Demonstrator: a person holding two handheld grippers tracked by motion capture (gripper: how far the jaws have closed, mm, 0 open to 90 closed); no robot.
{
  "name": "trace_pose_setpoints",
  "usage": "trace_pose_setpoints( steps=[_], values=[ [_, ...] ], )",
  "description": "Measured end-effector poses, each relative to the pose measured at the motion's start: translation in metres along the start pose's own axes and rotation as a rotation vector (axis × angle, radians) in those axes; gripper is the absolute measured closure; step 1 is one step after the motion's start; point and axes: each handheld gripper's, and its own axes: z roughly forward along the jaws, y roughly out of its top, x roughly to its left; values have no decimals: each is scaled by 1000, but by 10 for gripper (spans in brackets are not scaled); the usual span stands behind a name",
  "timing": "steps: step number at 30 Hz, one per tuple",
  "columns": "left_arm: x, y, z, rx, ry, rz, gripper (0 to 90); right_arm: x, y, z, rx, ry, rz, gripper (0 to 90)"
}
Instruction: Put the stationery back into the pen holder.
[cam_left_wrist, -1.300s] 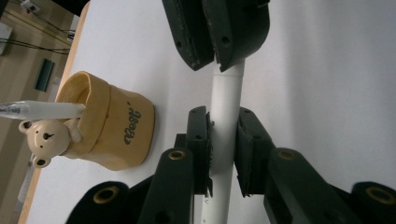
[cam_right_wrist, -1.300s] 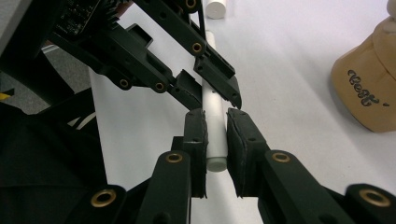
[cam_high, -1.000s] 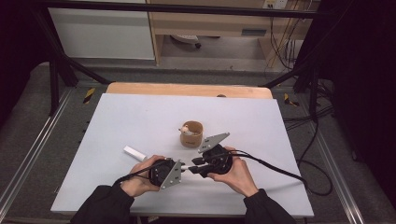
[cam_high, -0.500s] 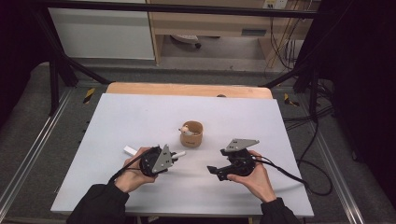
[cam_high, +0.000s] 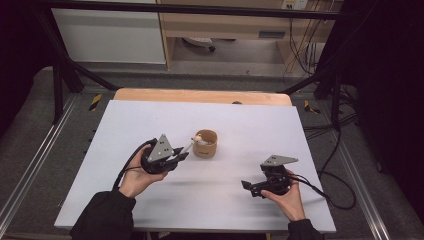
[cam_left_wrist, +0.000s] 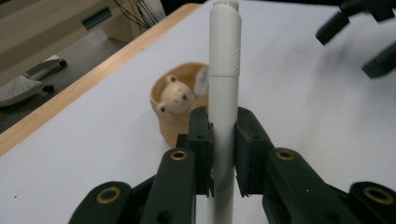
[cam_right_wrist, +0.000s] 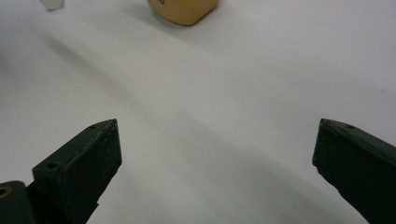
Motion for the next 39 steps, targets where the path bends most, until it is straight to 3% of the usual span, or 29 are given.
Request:
trace_pose_setpoints(
  steps=[9, 21, 30, 34, 39],
  values=[
    [18, 23, 5, -95, 49, -120, 778, -10, -9, -7, -50, -19, -4, 8],
    [33, 54, 29, -217, 91, -224, 778, -9, -13, -6, -33, -22, -31, 8],
    [38, 68, 53, -277, 96, -250, 778, -9, -13, -6, -27, -23, -40, 8],
    [38, 71, 65, -304, 79, -273, 778, -10, -13, -6, -28, -22, -38, 8],
    [37, 70, 84, -304, 66, -281, 778, -9, -13, -6, -28, -16, -41, 8]
  ],
)
